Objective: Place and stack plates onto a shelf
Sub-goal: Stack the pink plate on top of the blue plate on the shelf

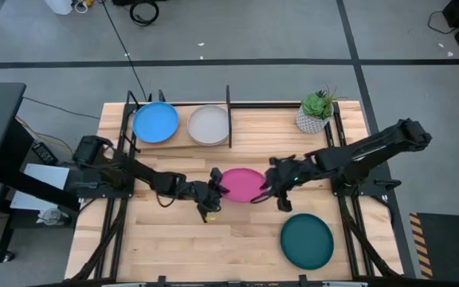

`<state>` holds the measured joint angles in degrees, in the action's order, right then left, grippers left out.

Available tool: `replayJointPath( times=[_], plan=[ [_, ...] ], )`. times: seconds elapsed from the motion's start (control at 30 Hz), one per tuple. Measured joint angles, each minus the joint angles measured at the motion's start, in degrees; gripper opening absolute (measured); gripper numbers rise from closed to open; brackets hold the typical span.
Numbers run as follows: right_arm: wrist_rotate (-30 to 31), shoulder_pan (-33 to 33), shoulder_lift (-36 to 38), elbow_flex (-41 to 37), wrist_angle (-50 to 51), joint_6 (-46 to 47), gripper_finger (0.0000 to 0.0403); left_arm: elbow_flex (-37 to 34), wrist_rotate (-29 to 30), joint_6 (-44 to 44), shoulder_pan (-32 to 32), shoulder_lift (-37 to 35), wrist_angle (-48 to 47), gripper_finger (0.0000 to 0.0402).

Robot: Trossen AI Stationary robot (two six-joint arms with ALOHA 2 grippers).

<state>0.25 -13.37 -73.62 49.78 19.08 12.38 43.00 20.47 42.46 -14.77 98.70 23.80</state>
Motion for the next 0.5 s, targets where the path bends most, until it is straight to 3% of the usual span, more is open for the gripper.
replayJointPath(
  times=[0.23,0.5],
  plan=[
    [15.2,-0.4,8.6,0.0,3.7,-0.2,0.0099,0.0,1.8,-12.1,-4.2,-11.4,-18.4,0.0058],
    [18.8,-0.4,7.5,0.0,4.2,-0.5,0.0098,0.0,17.7,-19.7,-11.1,-22.4,-32.3,0.0059]
  ],
)
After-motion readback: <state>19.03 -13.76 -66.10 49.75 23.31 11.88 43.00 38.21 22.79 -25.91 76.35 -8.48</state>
